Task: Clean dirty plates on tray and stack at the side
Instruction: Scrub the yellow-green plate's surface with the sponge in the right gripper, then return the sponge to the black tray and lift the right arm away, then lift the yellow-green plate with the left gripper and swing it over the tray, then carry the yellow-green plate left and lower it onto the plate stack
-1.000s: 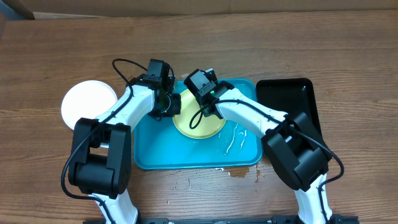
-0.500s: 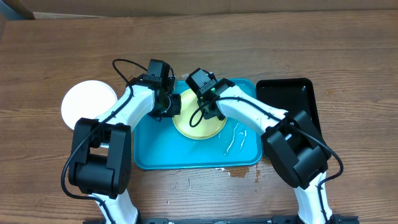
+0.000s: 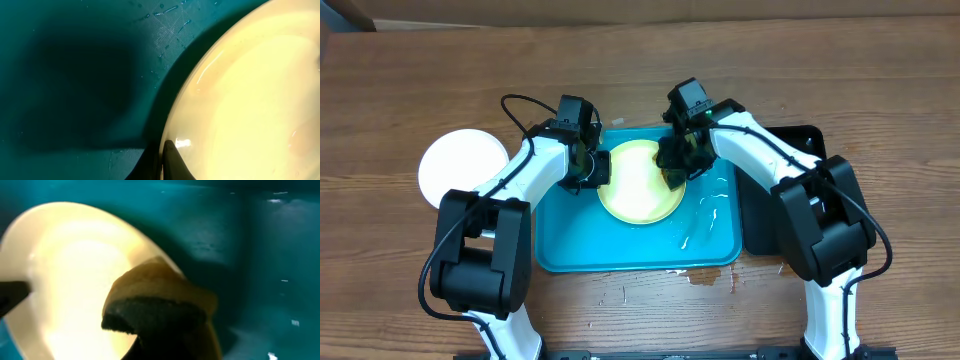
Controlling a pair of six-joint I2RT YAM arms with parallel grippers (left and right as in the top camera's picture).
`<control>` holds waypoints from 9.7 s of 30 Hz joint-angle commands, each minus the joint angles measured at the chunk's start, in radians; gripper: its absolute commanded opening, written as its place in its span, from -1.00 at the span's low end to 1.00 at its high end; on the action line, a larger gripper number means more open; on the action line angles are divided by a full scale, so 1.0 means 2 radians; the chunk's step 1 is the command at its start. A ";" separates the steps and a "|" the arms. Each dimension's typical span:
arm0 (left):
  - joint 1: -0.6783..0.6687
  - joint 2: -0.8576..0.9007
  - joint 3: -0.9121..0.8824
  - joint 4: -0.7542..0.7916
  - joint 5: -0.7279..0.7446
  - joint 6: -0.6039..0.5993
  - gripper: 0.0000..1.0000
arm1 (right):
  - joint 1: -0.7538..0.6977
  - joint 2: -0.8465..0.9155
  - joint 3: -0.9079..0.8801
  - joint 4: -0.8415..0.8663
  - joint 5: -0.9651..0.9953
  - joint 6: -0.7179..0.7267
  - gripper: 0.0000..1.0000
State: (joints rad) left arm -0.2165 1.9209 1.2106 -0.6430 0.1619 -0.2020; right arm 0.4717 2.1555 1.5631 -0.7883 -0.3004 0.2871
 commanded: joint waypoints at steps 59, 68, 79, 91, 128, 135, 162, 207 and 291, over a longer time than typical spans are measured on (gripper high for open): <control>-0.004 0.008 -0.005 -0.002 -0.002 0.011 -0.92 | 0.015 -0.033 -0.077 0.084 0.038 0.058 -0.92; -0.004 0.008 -0.005 -0.003 -0.002 0.011 -0.92 | 0.015 -0.033 -0.101 0.102 0.008 0.080 -0.92; -0.004 0.008 -0.005 -0.003 -0.002 0.011 -0.92 | 0.039 -0.033 -0.101 0.131 -0.037 0.080 -0.93; -0.004 0.008 -0.005 -0.003 -0.002 0.011 -0.91 | -0.030 -0.056 -0.003 0.116 -0.169 0.071 -0.92; -0.004 0.008 -0.005 -0.004 -0.002 0.011 -0.91 | 0.022 0.015 -0.003 0.070 0.033 -0.024 -0.93; -0.004 0.008 -0.005 -0.005 -0.002 0.011 -0.91 | 0.022 0.046 -0.003 0.080 -0.100 -0.025 -0.93; -0.004 0.008 -0.005 -0.005 -0.002 0.011 -0.46 | -0.178 -0.065 0.107 -0.212 -0.033 -0.104 -0.92; -0.004 -0.005 0.153 -0.176 -0.111 -0.031 -0.92 | -0.294 -0.065 0.083 -0.182 0.127 -0.092 1.00; -0.316 0.010 0.327 0.008 -0.358 0.066 -0.92 | -0.564 -0.065 0.083 -0.130 0.075 -0.050 1.00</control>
State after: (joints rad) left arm -0.9836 1.9335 1.8416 -0.5510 -0.8394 0.1864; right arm -0.6594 2.0483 1.7123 -1.0492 -0.1501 0.1833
